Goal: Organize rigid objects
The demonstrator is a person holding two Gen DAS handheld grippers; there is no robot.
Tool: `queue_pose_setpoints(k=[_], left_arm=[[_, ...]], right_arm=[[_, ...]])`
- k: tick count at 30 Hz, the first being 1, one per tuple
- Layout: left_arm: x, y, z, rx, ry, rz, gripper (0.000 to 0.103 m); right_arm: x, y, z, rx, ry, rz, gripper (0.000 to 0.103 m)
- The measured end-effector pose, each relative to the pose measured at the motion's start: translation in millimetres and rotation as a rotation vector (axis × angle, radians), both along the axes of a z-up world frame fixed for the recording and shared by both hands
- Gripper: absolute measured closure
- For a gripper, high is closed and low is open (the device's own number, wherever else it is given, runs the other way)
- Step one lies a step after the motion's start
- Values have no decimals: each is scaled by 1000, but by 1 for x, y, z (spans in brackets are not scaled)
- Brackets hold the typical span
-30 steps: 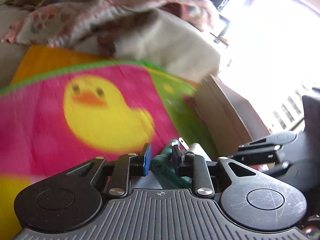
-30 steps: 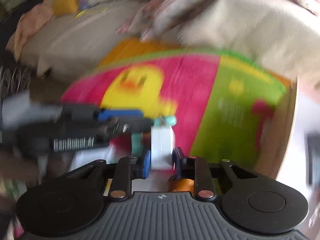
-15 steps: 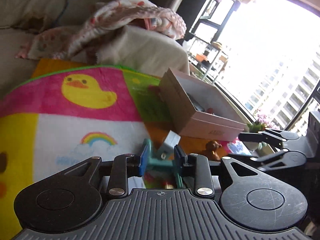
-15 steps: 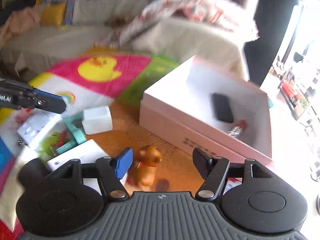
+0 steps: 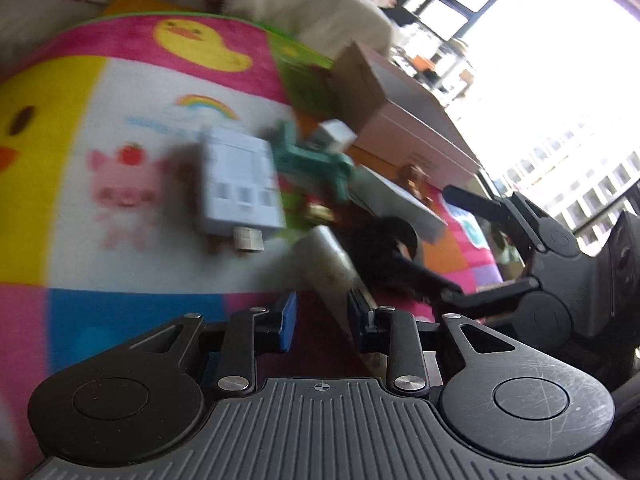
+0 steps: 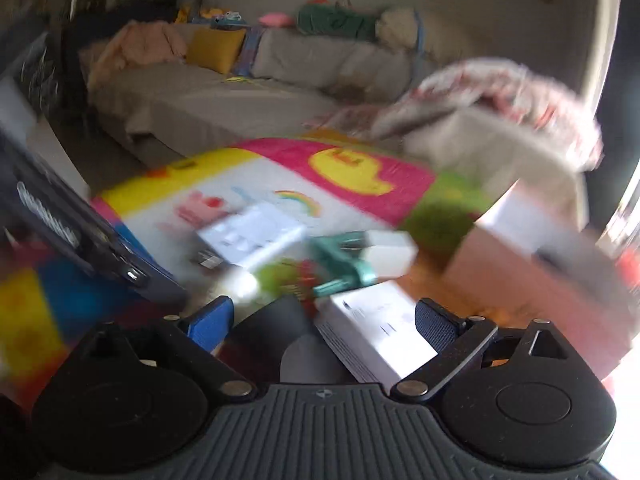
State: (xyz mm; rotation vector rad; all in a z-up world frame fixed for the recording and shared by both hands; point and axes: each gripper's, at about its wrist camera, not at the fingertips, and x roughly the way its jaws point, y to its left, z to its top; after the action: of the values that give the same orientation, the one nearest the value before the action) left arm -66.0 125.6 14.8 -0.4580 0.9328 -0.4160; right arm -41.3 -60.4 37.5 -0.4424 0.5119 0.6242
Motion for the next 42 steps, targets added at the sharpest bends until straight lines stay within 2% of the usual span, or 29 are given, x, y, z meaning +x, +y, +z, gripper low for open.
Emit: queue_pose_setpoints(k=[4,8,11,14,15,17,18,19,21,23,25,28,30,31,36,42], left_arm=[[18,-51,-7,-28,-33,-117,72],[21,-88,1,9,-82,-229,72],[11,-91,18,65,-155,-258,72],[4,-69,35,158,-233,-134,72],[4,-60,38,211,-257,-69,72],[9,-40,41,345,-288,71,72],[14,-28,40,380,-292,145,72],[21,-14,38,374,-286,211,72],[37,11,31,309,-238,311,72],[49,23,23,253,-201,354,72],[56,22,15,236,-176,356,72],[52,-3,5,237,-155,264,68],[36,-21,2,236,-155,156,48],[27,-28,1,241,-160,101,46],[-9,-50,11,272,-176,-130,47],[-30,-73,44,315,-302,-310,47]], right_arm=[[17,-49,-2,-15,15,-192,6],[20,-95,-10,-9,86,-351,6],[19,-117,-21,50,161,-422,6],[22,-136,-31,177,276,-509,0],[21,-139,-33,208,279,-525,0],[18,-136,-34,206,268,-540,0],[17,-134,-34,201,264,-545,0],[17,-134,-34,201,264,-546,0],[17,-134,-33,198,277,-540,0],[19,-134,-31,191,289,-530,0],[17,-133,-30,175,289,-511,0],[10,-131,-25,164,293,-465,1],[0,-128,-19,160,249,-421,1],[-4,-125,-15,149,226,-399,1],[-7,-115,-9,115,201,-359,1],[-6,-119,-6,114,187,-401,1]])
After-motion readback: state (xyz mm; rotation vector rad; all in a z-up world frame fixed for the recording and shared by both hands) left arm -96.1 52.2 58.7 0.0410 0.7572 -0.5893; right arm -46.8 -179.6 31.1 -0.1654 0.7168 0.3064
